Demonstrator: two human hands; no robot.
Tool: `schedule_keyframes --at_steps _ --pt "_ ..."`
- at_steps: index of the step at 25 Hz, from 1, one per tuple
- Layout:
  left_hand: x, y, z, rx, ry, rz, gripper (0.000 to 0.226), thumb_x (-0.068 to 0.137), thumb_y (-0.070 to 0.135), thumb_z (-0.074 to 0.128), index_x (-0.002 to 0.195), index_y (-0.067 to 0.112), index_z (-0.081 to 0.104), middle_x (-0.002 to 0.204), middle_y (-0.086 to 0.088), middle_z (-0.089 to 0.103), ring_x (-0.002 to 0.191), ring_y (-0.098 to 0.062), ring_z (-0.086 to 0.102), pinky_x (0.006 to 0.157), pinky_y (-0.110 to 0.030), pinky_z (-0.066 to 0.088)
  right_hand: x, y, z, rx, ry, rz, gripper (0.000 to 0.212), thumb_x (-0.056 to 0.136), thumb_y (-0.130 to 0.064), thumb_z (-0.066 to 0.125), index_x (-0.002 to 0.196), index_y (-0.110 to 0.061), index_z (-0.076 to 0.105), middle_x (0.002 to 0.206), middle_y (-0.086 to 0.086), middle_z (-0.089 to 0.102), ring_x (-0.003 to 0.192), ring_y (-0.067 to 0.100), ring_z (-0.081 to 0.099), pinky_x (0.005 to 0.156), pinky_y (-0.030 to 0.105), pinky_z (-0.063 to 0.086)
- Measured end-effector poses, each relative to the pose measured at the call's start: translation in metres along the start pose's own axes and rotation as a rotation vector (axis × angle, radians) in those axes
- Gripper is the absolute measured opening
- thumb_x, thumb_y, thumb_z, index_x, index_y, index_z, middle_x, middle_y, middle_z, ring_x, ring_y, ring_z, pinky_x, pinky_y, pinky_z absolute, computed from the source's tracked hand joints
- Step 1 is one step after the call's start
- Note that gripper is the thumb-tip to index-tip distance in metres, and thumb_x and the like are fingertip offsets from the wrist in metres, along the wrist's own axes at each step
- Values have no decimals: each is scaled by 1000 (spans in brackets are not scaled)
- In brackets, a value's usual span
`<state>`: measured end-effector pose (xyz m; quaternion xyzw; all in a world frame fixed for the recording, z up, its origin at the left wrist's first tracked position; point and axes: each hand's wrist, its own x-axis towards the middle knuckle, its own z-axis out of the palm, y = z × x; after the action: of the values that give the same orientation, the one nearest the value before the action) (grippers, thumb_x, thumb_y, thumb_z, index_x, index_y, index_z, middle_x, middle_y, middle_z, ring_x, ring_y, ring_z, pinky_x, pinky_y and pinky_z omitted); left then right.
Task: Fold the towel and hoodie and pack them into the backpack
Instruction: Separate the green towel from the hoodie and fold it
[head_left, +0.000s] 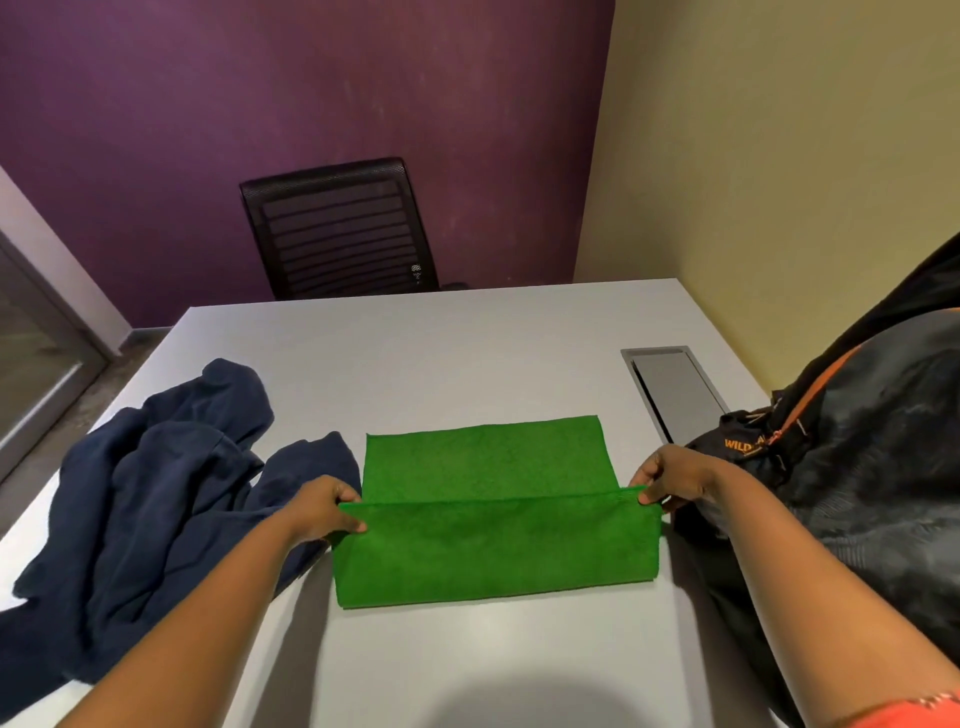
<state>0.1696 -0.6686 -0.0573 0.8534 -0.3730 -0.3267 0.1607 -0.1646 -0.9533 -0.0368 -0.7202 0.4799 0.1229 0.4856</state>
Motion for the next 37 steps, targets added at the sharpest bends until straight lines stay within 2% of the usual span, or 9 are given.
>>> schedule_keyframes --at_steps 4,8,13,16,18,20,27,33,37 --pt "34 14 -8 -173 231 -52 12 73 3 76 68 11 68 70 -6 64 68 -21 59 71 -34 51 25 -9 -6 -17 268 -127 17 81 6 65 75 -8 70 65 -2 63 60 9 58 50 11 51" --pt "68 20 -9 -243 349 -87 17 74 6 76 89 1 71 85 -14 67 76 -23 58 72 -29 47 56 -16 -7 64 534 -174 15 80 2 69 94 0 72 85 9 66 83 21 59 85 36 53" --pt "92 15 6 -293 391 -163 25 76 7 74 100 -1 69 97 -14 66 96 -32 61 82 -31 45 87 -14 6 224 626 -182 18 80 0 69 98 1 71 88 10 67 84 20 59 81 26 49" --pt "102 10 12 -338 395 -206 19 77 11 74 93 1 70 90 -15 68 87 -31 62 80 -34 48 102 -19 10 256 680 -171 19 82 -1 67 100 -1 71 76 0 61 70 11 54 64 10 42" --pt "107 11 11 -311 411 -221 15 79 12 74 71 5 63 69 -12 60 68 -26 54 65 -32 44 111 -24 11 262 709 -155 20 81 -1 67 101 -2 70 72 -2 57 71 13 53 68 19 42" --pt "117 9 11 -231 444 -235 41 80 13 72 53 12 41 52 -4 43 56 -20 39 52 -30 29 120 -29 11 249 743 -130 21 82 -1 67 102 -3 70 75 0 58 78 16 54 74 22 39" --pt "136 6 19 -58 471 -283 44 86 12 64 53 11 35 61 -11 50 69 -24 44 60 -29 27 138 -40 15 187 838 -97 16 88 -5 60 102 -5 69 103 12 69 90 23 60 74 20 35" --pt "139 2 36 -79 521 -283 18 90 10 57 99 -5 61 100 -27 64 95 -39 58 70 -32 37 152 -45 22 201 874 -155 19 95 -6 50 107 -3 63 111 14 65 97 28 59 70 22 32" --pt "123 17 57 4 731 -242 47 88 11 56 133 3 43 121 -22 55 112 -40 49 90 -48 40 148 -40 46 69 840 -198 32 99 -13 38 123 -2 56 130 16 56 125 30 48 100 31 37"
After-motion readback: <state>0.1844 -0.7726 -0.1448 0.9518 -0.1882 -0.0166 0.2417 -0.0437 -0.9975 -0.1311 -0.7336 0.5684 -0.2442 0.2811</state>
